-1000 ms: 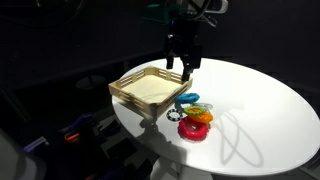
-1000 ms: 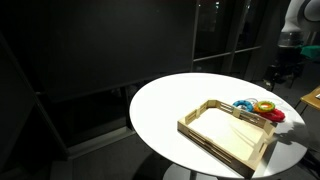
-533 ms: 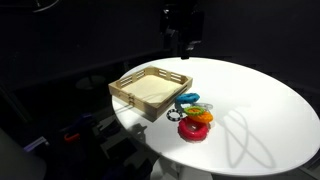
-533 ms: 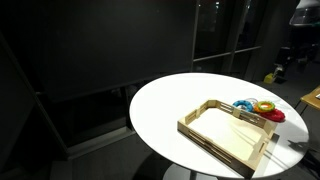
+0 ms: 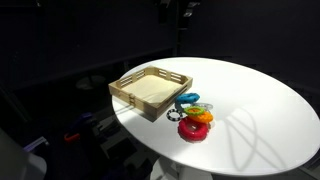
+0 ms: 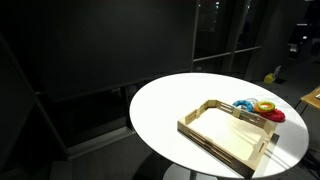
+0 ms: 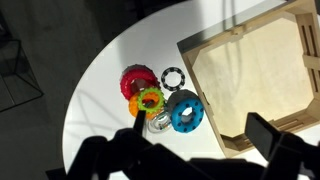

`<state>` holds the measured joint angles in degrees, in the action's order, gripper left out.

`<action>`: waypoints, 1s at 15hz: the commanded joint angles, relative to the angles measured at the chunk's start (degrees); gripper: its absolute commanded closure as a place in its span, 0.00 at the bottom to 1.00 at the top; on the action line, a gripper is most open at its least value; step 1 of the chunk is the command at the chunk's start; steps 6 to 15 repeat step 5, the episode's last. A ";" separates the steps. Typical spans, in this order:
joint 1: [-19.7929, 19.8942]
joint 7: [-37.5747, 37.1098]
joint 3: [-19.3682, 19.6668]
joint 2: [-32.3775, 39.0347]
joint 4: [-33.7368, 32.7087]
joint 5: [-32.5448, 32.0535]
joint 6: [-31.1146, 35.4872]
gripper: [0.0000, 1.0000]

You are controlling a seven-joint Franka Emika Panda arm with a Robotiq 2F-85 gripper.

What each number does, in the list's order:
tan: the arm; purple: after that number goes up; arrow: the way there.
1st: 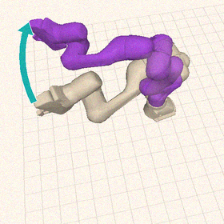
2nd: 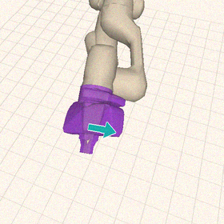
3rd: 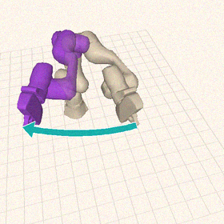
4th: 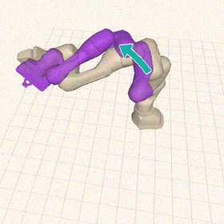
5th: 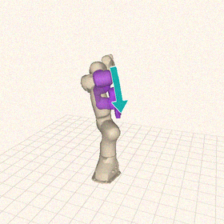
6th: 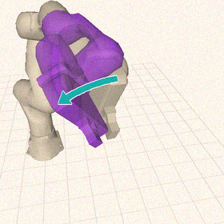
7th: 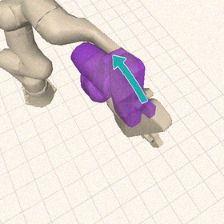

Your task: Remove the green donut plush toy and put it on top of the donut orange plush toy

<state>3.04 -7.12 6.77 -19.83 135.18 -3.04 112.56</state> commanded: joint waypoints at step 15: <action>1.12 0.73 -1.20 -0.29 -0.15 0.44 -0.57 0.00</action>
